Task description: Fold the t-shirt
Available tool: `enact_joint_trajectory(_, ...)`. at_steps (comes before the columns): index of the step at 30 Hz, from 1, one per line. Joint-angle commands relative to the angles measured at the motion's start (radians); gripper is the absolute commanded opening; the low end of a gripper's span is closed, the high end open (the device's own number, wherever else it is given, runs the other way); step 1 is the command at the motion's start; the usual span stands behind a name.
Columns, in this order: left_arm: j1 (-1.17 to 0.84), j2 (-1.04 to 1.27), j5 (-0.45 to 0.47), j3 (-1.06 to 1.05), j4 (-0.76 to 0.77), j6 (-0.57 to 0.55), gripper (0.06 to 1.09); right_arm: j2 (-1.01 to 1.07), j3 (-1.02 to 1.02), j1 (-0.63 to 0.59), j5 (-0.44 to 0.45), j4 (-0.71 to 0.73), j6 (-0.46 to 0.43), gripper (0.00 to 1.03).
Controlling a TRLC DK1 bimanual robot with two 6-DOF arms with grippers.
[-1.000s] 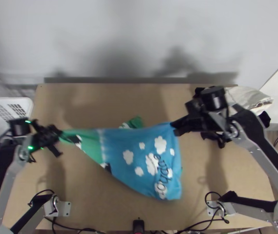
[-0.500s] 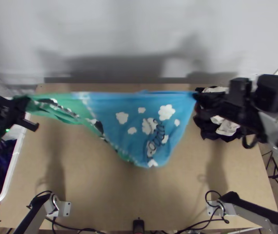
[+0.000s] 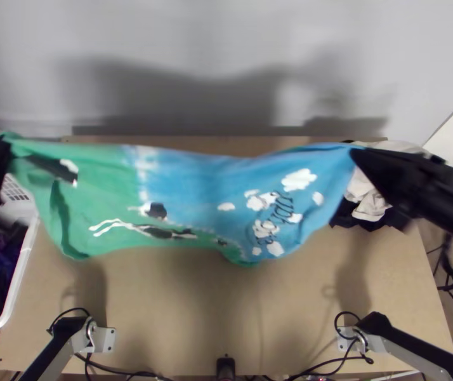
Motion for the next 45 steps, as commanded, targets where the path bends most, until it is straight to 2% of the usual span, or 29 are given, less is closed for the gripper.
enact_joint_trajectory(1, -0.051, -0.068, 0.196, 0.093, 0.037, -0.274, 0.1, -0.084, 0.05, 0.014, -0.096, 0.019, 0.084, 0.03)
enact_joint_trajectory(5, -0.028, -0.159, 0.343, 0.01, 0.161, -0.473, 0.1, -0.14, 0.047, -0.038, -0.216, 0.07, 0.194, 0.03)
enact_joint_trajectory(9, 0.07, -0.232, 0.441, -0.033, 0.231, -0.577, 0.1, -0.197, 0.042, -0.104, -0.285, 0.085, 0.254, 0.03)
enact_joint_trajectory(12, 0.172, -0.314, 0.547, -0.15, 0.38, -0.702, 0.1, -0.225, 0.041, -0.167, -0.351, 0.133, 0.334, 0.03)
enact_joint_trajectory(16, 0.325, -0.415, 0.648, -0.304, 0.646, -0.864, 0.1, -0.232, -0.025, -0.188, -0.365, 0.176, 0.341, 0.03)
enact_joint_trajectory(20, 0.434, -0.448, 0.674, -0.55, 0.857, -0.955, 0.1, -0.249, -0.286, -0.188, -0.362, 0.324, 0.343, 0.03)
enact_joint_trajectory(23, 0.492, -0.406, 0.677, -0.755, 0.971, -0.916, 0.1, -0.205, -0.495, -0.187, -0.35, 0.435, 0.297, 0.03)
enact_joint_trajectory(27, 0.465, -0.225, 0.679, -0.921, 0.985, -0.743, 0.1, -0.094, -0.711, -0.185, -0.322, 0.591, 0.231, 0.03)
enact_joint_trajectory(31, 0.405, -0.142, 0.674, -1.081, 0.98, -0.564, 0.1, 0.013, -0.814, -0.184, -0.28, 0.691, 0.162, 0.03)
enact_joint_trajectory(38, 0.069, 0.049, 0.453, -1.127, 0.873, -0.266, 0.1, 0.165, -0.791, -0.182, -0.265, 0.726, 0.107, 0.03)
enact_joint_trajectory(45, -0.08, 0.309, 0.278, -1.013, 0.914, -0.189, 0.1, 0.334, -0.673, -0.204, -0.222, 0.726, 0.016, 0.03)
